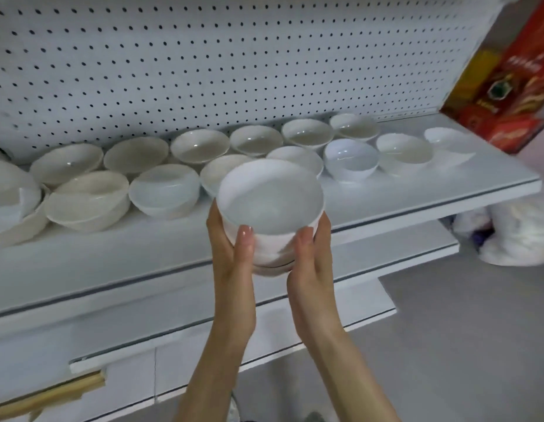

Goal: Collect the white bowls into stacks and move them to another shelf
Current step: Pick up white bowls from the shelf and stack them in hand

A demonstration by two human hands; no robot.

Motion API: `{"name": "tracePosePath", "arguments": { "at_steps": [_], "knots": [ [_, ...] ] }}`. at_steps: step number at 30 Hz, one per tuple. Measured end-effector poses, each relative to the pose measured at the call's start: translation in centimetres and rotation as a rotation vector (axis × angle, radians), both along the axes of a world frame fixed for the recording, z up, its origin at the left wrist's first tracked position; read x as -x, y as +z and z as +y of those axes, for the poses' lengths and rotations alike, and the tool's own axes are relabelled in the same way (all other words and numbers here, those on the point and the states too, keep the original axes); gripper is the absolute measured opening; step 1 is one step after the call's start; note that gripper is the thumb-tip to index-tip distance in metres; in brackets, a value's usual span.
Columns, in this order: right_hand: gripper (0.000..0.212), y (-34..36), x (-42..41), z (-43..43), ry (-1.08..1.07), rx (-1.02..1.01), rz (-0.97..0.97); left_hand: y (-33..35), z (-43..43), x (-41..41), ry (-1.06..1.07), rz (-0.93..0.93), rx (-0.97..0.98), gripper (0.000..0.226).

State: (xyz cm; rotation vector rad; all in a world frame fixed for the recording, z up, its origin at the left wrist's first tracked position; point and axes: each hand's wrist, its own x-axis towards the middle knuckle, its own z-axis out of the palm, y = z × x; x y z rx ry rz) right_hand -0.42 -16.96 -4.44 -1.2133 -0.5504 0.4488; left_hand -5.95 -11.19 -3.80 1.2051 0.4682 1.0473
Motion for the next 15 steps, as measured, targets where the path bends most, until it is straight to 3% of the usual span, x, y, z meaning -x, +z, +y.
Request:
{"name": "tracePosePath", "arguments": {
  "at_steps": [5, 15],
  "knots": [
    [0.072, 0.4, -7.4, -12.2, -0.262, 0.030, -0.065, 0.3, -11.2, -8.7, -0.220, -0.002, 0.033, 0.103],
    [0.090, 0.8, -18.6, -33.5, -0.812, 0.062, -0.052, 0.1, -31.1, -23.9, -0.810, 0.029, -0.029, 0.068]
  ]
}}
